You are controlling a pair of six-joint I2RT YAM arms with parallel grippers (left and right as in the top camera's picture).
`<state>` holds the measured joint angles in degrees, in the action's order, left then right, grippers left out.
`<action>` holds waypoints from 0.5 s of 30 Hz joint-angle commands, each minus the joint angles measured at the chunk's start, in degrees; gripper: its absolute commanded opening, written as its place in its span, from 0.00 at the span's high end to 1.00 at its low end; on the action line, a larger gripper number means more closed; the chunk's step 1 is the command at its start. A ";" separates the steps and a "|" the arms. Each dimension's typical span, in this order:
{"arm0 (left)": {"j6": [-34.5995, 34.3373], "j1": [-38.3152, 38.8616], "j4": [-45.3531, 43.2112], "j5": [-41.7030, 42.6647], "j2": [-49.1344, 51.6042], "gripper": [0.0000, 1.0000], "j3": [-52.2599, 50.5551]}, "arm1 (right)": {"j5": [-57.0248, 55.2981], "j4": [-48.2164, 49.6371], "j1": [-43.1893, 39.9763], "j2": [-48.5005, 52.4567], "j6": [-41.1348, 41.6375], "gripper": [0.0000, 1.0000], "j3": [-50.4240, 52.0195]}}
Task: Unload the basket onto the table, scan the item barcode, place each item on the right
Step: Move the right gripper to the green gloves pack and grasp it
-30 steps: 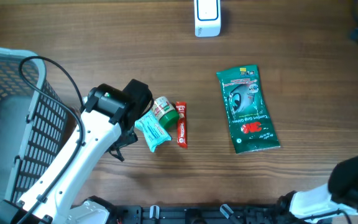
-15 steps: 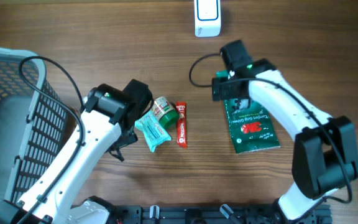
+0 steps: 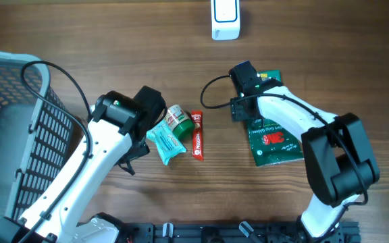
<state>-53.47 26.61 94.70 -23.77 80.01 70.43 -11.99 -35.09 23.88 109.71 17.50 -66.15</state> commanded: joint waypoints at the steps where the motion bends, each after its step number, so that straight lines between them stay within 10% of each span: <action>1: -0.94 -0.20 0.02 -0.76 -0.61 0.00 0.00 | -0.22 -1.03 0.15 6.27 1.68 0.45 2.86; 8: -0.96 -0.20 0.02 -0.74 -0.61 0.00 0.00 | 7.48 -1.92 0.04 7.17 2.08 0.95 2.73; 15: -0.94 -0.20 0.02 -0.76 -0.61 0.00 0.00 | 23.28 -10.95 -0.11 1.07 -3.52 0.96 -11.10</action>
<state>-53.47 26.61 94.65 -23.77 80.01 70.43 -3.60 -43.46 23.53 111.77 17.61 -71.46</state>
